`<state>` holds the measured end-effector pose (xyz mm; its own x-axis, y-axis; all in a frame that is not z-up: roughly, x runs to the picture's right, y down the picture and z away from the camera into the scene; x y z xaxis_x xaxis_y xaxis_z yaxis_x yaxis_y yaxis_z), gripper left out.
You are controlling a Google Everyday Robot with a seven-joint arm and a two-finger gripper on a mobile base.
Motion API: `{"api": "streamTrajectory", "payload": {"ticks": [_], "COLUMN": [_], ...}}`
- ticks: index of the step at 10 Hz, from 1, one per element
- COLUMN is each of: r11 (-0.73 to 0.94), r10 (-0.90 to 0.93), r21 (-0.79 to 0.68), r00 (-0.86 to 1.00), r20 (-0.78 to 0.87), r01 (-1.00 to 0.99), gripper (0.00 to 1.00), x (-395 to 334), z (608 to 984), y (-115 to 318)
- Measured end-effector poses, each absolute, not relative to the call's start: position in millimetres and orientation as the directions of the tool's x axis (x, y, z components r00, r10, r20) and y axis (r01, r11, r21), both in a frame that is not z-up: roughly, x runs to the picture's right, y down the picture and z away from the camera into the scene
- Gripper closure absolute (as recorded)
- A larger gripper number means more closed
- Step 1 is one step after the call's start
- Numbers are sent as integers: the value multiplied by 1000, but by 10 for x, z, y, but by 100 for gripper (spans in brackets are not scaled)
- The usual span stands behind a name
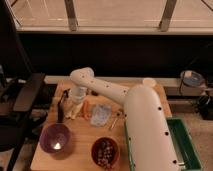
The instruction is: Place banana in purple bowl
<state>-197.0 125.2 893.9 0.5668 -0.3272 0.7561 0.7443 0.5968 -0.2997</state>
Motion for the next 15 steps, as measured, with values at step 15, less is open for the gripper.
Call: {"api": "streamTrajectory", "payload": {"ticks": [15], "r11": [515], "r10": [-521], "r21": [88], "r00": [230], "r20": [822], "r01": [853], "gripper": [100], "x": [-1461], "z": [6973], "y": [1529]}}
